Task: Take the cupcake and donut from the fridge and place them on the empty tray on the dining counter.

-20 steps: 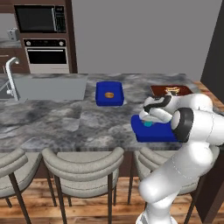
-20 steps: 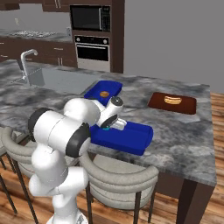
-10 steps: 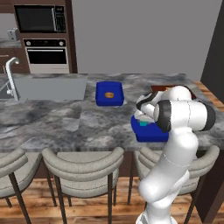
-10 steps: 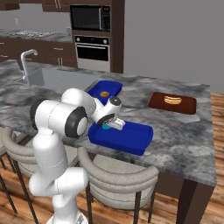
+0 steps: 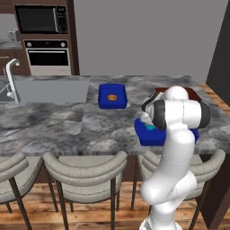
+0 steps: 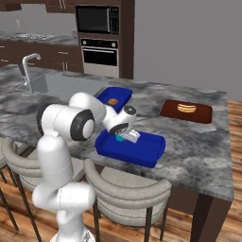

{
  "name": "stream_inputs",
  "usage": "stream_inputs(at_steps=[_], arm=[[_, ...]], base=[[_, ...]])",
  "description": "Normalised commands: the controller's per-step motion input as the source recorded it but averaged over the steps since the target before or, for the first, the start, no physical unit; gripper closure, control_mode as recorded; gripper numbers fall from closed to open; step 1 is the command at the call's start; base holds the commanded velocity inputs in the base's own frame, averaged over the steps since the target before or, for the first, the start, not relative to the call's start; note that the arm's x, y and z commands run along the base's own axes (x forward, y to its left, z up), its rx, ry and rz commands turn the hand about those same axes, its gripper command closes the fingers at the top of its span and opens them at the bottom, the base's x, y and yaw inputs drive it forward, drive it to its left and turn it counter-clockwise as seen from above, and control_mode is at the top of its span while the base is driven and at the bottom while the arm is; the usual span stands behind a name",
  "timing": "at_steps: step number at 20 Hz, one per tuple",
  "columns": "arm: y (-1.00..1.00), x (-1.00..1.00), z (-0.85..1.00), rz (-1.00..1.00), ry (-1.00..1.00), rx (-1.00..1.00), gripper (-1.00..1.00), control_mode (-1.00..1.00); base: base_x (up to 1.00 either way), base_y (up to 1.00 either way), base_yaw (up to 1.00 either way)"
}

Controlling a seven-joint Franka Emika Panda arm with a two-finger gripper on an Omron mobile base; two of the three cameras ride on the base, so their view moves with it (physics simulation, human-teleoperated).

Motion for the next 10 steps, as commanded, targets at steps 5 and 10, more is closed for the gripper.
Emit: stream_inputs(at_steps=[5,10], arm=[[-0.24,0.09,-0.30,0.01,0.05,0.00,1.00,-1.00],[0.00,0.08,-0.43,0.06,0.06,0.00,1.00,-1.00]], base=[[0.00,0.00,0.00],[0.00,0.00,0.00]])
